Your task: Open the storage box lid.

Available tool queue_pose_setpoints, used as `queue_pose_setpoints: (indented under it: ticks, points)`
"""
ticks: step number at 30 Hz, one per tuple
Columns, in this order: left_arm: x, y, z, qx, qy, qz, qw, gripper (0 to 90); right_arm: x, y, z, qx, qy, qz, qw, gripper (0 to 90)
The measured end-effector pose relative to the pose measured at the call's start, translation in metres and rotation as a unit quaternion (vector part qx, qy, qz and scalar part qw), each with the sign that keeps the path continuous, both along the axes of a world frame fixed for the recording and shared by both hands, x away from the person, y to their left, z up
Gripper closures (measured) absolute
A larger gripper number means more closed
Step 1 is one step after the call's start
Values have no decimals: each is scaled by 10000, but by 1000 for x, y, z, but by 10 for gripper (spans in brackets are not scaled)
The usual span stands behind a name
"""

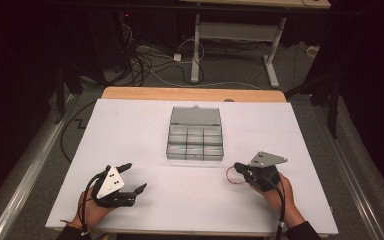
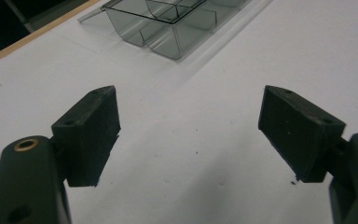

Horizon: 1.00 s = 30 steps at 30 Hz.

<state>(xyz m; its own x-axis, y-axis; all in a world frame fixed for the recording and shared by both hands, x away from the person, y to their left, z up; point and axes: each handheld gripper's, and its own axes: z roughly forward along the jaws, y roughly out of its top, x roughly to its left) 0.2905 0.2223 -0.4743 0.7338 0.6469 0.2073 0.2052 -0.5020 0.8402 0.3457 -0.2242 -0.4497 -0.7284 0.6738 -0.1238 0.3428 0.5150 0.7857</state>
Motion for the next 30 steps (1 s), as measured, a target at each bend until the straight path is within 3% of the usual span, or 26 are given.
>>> queue_pose_setpoints:
  ticks: [13, 30]
  points:
    - [0, 0, -1, 22, 5, -12, 10000, 203, -9, -4, 15, 327, -493, -51, 9982, 876]
    - [1, -1, -1, 23, 13, -15, 10000, 203, -10, -8, 21, 483, -716, -98, 9962, 876]
